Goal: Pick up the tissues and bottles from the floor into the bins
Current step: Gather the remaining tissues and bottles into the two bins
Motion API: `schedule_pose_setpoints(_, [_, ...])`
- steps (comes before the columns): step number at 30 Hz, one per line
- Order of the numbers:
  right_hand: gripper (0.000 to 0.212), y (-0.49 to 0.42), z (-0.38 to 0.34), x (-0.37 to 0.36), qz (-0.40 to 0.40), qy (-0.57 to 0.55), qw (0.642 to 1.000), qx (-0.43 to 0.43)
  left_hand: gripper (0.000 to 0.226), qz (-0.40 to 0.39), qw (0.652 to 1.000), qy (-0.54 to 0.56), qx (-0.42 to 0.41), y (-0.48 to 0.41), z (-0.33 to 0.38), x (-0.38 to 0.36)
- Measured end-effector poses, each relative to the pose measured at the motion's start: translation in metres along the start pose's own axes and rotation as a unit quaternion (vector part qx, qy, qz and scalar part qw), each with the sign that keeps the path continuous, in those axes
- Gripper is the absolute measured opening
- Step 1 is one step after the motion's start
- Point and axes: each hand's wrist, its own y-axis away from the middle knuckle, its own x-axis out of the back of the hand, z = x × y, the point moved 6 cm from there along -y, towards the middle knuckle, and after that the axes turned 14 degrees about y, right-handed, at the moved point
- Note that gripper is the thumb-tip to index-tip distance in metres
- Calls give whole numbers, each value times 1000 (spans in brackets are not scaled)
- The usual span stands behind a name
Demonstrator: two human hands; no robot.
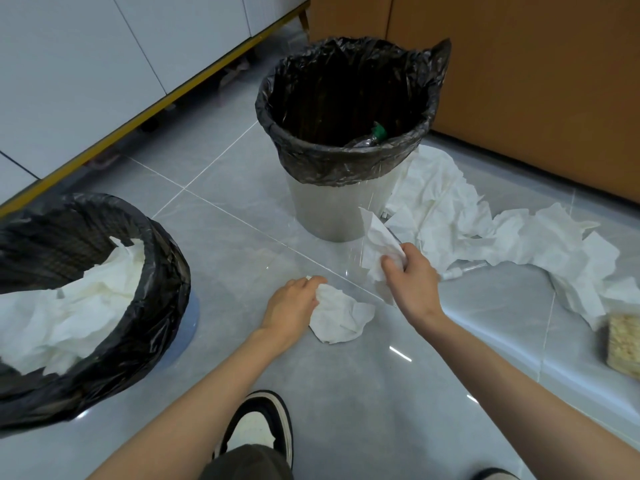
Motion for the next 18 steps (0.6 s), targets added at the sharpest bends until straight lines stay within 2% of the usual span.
schedule_pose_setpoints(3, [25,-2,-2,-3,-2,-12,1000,-6,53,-103,992,-76,20,-1,-6,-11])
schedule_pose_setpoints(5, [24,-1,-3,-5,-7,-15,1000,-8,50,-122,989,-85,26,-1,-9,-15])
schedule_pose_setpoints(8, [23,0,-3,-7,-11,-18,1000,-9,31,-72,994,-81,-6,0,-1,-14])
schedule_pose_setpoints(11, [26,1,0,-7,-11,-16,1000,-20,22,-15,999,-39,-29,3,2,-8])
schedule_pose_setpoints(14, [21,1,1,-7,-12,-15,999,-31,17,72,995,66,-36,8,1,7])
schedule_pose_setpoints(18, [5,0,-6,-6,-18,-30,999,-31,8,157,953,259,-13,19,7,43])
